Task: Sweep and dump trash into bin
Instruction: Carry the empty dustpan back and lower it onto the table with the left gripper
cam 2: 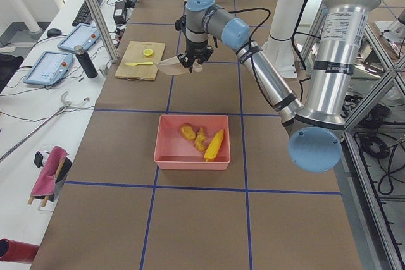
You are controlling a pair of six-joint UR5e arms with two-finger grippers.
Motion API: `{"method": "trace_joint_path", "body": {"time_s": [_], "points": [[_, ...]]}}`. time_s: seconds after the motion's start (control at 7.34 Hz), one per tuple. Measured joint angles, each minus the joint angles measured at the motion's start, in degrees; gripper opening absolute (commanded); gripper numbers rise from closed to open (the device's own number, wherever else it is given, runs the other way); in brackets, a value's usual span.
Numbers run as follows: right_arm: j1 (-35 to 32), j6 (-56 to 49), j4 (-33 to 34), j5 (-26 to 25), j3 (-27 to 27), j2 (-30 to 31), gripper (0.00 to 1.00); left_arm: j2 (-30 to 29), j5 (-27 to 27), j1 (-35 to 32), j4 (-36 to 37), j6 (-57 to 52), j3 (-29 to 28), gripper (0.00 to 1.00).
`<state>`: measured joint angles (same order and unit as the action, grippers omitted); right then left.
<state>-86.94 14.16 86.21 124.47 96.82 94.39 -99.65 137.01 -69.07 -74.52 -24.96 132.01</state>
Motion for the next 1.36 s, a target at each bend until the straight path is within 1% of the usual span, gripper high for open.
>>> {"method": "trace_joint_path", "body": {"time_s": [0.41,0.54,0.82,1.09,1.36], "points": [[-1.41,-3.91,0.06,3.59,1.65,1.81,1.0,-2.23,-7.55,11.31,-13.23,-0.43,-5.07,0.0],[-1.62,-5.63,-0.12,3.8,1.79,2.57,1.0,-3.15,-9.57,14.66,-16.11,-0.68,-6.54,0.0],[-1.72,-6.72,-0.22,3.4,1.55,3.16,1.0,-3.6,-11.16,21.17,-19.96,-0.86,-7.97,0.0],[-1.74,-6.85,-0.16,3.3,1.41,3.48,1.0,-3.54,-13.73,27.11,-26.46,-0.84,-10.5,0.0],[-1.75,-6.86,-0.24,3.32,1.45,3.58,1.0,-1.68,-16.66,31.73,-30.89,-0.67,-12.06,0.0]]}}
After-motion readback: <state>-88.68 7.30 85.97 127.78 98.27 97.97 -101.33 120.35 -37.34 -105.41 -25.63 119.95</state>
